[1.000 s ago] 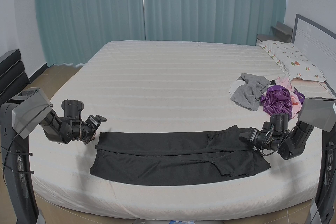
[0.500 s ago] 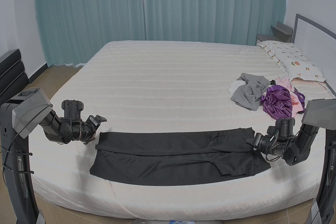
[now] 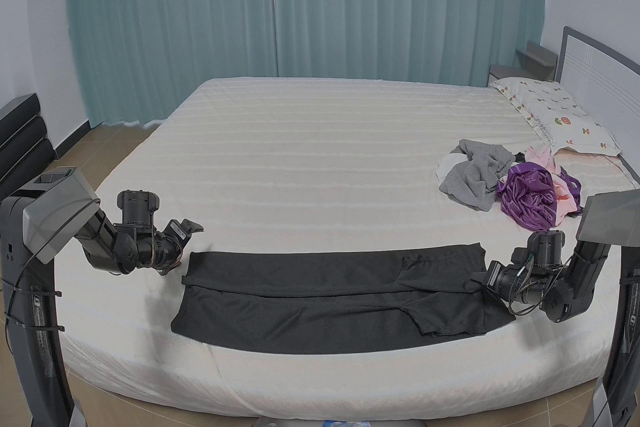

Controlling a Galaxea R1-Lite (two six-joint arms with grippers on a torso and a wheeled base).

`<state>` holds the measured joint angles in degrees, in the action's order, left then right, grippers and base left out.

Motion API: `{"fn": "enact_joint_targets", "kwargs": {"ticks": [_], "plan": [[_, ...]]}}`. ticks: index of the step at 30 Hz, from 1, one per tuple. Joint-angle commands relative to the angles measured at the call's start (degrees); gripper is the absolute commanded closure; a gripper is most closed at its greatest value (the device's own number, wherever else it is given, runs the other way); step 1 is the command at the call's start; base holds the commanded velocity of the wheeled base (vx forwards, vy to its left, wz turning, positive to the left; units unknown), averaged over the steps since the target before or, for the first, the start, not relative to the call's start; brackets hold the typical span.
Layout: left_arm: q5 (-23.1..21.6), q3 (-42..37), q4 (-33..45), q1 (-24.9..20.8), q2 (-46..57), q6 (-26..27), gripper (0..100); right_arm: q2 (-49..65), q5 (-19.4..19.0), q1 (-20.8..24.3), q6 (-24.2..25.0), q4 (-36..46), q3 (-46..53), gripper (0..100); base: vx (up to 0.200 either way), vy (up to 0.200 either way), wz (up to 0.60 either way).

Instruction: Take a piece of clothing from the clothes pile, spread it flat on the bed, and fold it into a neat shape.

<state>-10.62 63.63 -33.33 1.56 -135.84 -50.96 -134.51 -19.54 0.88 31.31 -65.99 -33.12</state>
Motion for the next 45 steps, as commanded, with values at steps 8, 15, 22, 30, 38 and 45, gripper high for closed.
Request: {"fn": "enact_joint_targets", "kwargs": {"ticks": [8, 15, 22, 30, 38, 45], "plan": [[-0.9, -3.34, 0.02, 0.29, 3.39, 0.33, 0, 2.15, 0.21, 0.18, 4.03, -2.22, 1.04, 0, 0.0, 0.0, 0.0], [-4.59, -10.55, 0.46, 1.08, 11.39, 0.51, 0, 8.39, 1.79, -1.23, 9.56, -6.43, 7.81, 0, 0.0, 0.0, 0.0], [-5.03, -18.81, -0.07, 0.2, 15.61, 0.6, 0, 9.44, 1.79, -2.2, 10.27, -13.55, 17.04, 0, 0.0, 0.0, 0.0], [-5.73, -24.7, -1.12, -0.33, 17.45, 0.68, 0, 8.39, 2.05, -1.41, 15.1, -19.09, 21.78, 0, 0.0, 0.0, 0.0], [-5.64, -26.81, -3.5, -0.42, 16.92, 0.86, 0, 7.6, 2.05, -1.67, 17.74, -19.18, 23.28, 0, -0.15, 0.0, 0.0], [-4.94, -28.04, -3.5, -0.68, 16.84, 1.65, 0, 7.33, 2.05, -1.67, 18.97, -19.18, 23.37, 0, 0.0, 0.0, 0.0]]}}
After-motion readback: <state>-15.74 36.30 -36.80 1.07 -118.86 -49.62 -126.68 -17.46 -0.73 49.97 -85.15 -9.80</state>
